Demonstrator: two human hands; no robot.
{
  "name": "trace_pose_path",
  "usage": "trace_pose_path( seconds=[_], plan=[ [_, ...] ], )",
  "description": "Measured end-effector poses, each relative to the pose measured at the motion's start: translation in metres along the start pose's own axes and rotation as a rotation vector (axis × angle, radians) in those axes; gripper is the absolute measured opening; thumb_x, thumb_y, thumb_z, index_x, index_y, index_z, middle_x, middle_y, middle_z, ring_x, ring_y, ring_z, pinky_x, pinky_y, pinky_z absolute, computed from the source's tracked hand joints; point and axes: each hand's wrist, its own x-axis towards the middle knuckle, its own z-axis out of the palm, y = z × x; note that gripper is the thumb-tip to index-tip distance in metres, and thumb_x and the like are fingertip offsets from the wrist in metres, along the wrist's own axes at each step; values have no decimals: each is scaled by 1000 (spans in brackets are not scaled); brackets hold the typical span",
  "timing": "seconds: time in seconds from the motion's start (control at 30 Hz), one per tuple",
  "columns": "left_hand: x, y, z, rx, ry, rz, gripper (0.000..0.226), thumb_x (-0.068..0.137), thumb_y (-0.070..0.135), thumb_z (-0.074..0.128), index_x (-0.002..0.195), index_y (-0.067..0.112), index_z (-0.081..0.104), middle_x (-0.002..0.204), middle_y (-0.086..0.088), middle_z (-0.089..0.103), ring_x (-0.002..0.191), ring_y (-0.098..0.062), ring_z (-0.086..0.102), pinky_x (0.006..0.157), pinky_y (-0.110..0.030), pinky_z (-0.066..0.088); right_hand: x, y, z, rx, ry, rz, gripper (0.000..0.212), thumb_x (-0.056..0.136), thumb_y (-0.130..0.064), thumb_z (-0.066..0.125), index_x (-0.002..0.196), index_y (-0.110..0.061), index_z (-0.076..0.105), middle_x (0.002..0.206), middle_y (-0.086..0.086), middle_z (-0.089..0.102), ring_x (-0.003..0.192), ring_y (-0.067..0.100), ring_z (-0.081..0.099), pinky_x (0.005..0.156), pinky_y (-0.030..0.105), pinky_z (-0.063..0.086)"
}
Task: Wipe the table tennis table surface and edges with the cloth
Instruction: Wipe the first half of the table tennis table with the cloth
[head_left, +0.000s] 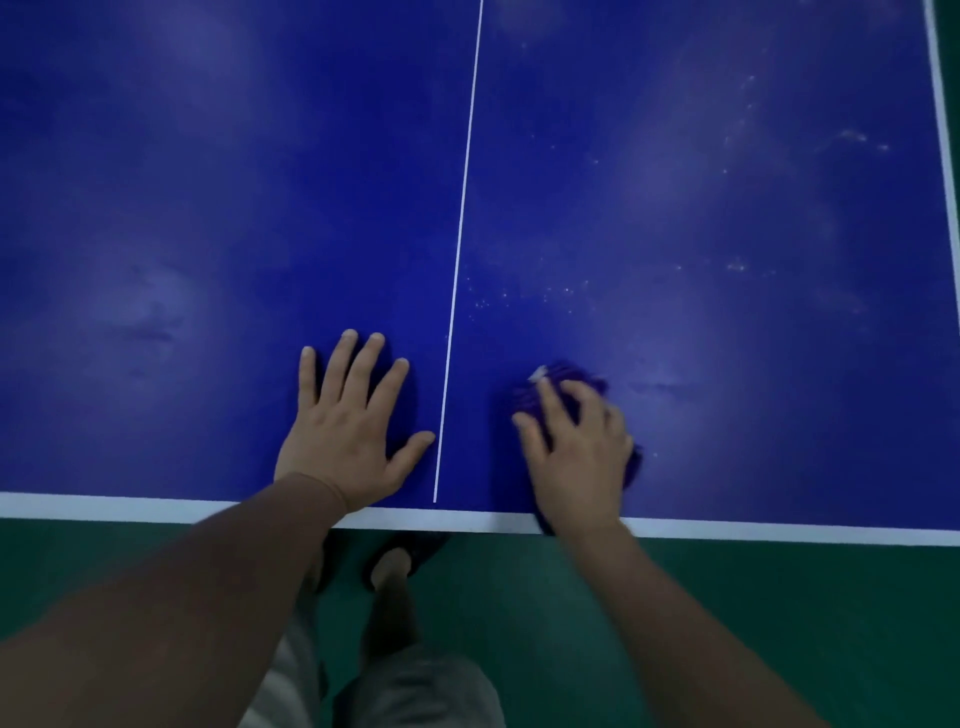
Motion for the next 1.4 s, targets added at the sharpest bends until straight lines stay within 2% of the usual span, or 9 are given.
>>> trace_pose_path(
  seconds=[0.17,0.3,0.43,0.6,0.7,0.93,1.13,1.3,1.4],
  plan=[
    [-1,1,0,3,0,87,84,91,74,34,150,15,43,162,-13,27,154,-32,15,121,-63,9,12,-27,5,52,51,250,61,99,-63,28,143,-31,54,141,4,49,121,34,41,96,52,38],
    [-2,0,-2,-4,-11,115,80,91,69,31,150,16,44,163,-14,27,153,-32,15,121,-63,11,-38,-79,19,11,7,1,54,99,-60,31,139,-34,56,137,0,53,115,30,46,86,49,46],
    [-1,-3,-4,-70,-11,108,79,89,70,38,149,20,45,163,-12,27,154,-30,14,122,-62,10,-38,-37,12,-23,4,-27,53,96,-59,39,134,-30,63,133,3,58,111,36,53,84,48,47],
    [0,-6,-4,-89,-39,114,80,89,73,36,152,23,41,164,-8,23,155,-27,8,123,-59,5,-1,41,-12,21,-1,353,65,100,-64,18,148,-32,48,144,6,45,123,33,40,106,50,34],
    [0,-3,-4,-73,-53,119,80,91,71,32,152,21,40,164,-10,22,155,-29,9,122,-61,4,7,27,-8,33,40,513,58,102,-58,29,148,-30,48,147,6,44,122,36,41,104,49,35],
    [-3,16,-5,-35,-7,118,73,94,56,31,149,11,45,162,-18,26,153,-36,16,121,-65,10,-23,-57,12,35,25,149,54,98,-61,36,138,-32,60,134,0,56,116,29,46,88,48,47],
    [0,95,0,-128,-25,119,66,95,48,31,148,13,47,160,-16,33,152,-34,22,121,-64,14,-8,25,-2,27,57,169,55,98,-60,36,136,-30,61,134,4,56,114,34,50,91,48,44],
    [15,159,14,-140,-69,69,67,96,50,27,151,15,43,162,-14,30,153,-32,19,122,-62,10,22,154,-22,30,61,448,58,101,-60,30,146,-30,50,146,7,46,125,35,41,109,49,34],
    [28,195,20,-145,-76,10,65,96,49,32,150,15,43,162,-13,29,153,-32,17,122,-62,7,29,176,-22,38,77,548,57,102,-60,30,148,-30,48,149,5,43,127,35,39,105,52,34]
  ],
)
